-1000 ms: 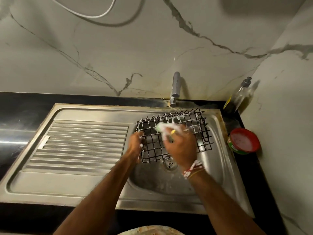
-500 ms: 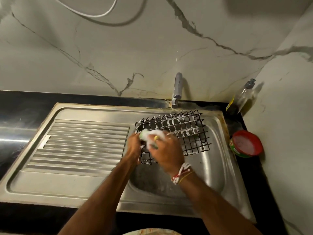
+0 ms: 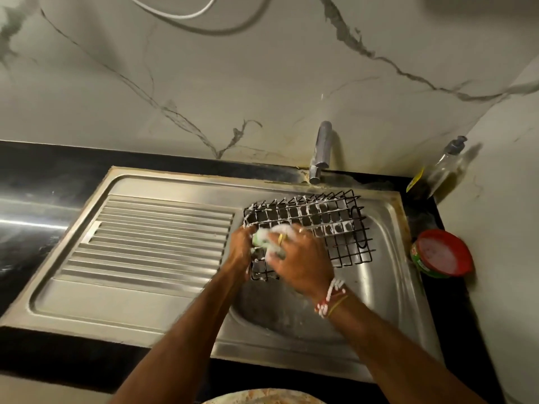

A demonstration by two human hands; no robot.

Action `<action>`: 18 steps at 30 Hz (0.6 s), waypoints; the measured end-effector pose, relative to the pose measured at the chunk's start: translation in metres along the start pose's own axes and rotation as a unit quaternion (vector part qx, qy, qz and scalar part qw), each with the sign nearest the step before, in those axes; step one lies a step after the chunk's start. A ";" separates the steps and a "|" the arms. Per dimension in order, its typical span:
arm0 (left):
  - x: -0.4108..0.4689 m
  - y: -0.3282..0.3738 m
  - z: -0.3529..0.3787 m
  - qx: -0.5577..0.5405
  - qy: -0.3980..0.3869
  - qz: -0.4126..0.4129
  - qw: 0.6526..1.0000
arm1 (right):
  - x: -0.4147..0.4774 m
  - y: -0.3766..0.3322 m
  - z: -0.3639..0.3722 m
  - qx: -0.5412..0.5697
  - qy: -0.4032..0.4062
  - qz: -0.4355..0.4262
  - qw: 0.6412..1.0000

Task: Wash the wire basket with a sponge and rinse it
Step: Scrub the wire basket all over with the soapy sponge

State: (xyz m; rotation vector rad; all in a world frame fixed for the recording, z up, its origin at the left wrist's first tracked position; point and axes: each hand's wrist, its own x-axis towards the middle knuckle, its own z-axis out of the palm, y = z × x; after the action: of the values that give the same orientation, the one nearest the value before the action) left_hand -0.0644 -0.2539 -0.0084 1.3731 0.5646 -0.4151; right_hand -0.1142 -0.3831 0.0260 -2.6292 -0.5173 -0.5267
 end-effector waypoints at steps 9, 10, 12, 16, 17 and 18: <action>0.004 -0.008 -0.011 0.017 0.016 -0.034 0.999 | -0.027 0.019 -0.006 -0.031 -0.039 -0.003 0.999; 0.004 -0.008 -0.012 0.027 0.015 -0.039 0.999 | -0.028 0.032 -0.012 -0.029 -0.034 0.049 0.998; 0.004 -0.008 -0.014 0.030 0.026 -0.036 0.999 | -0.028 0.048 -0.024 -0.016 -0.009 0.141 0.990; -0.004 -0.005 -0.004 0.000 0.010 -0.036 0.999 | -0.029 0.002 -0.014 0.001 0.020 0.079 0.997; -0.004 -0.006 -0.002 -0.017 0.002 -0.041 0.999 | -0.031 -0.013 -0.008 0.004 0.008 0.051 0.999; -0.005 -0.006 0.000 -0.027 -0.004 -0.042 0.999 | -0.033 -0.021 -0.006 0.001 -0.005 0.035 0.999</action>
State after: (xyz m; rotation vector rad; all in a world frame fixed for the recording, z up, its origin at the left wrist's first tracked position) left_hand -0.0720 -0.2548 -0.0101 1.2984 0.6237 -0.4700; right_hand -0.1532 -0.3773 0.0230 -2.6382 -0.4275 -0.4926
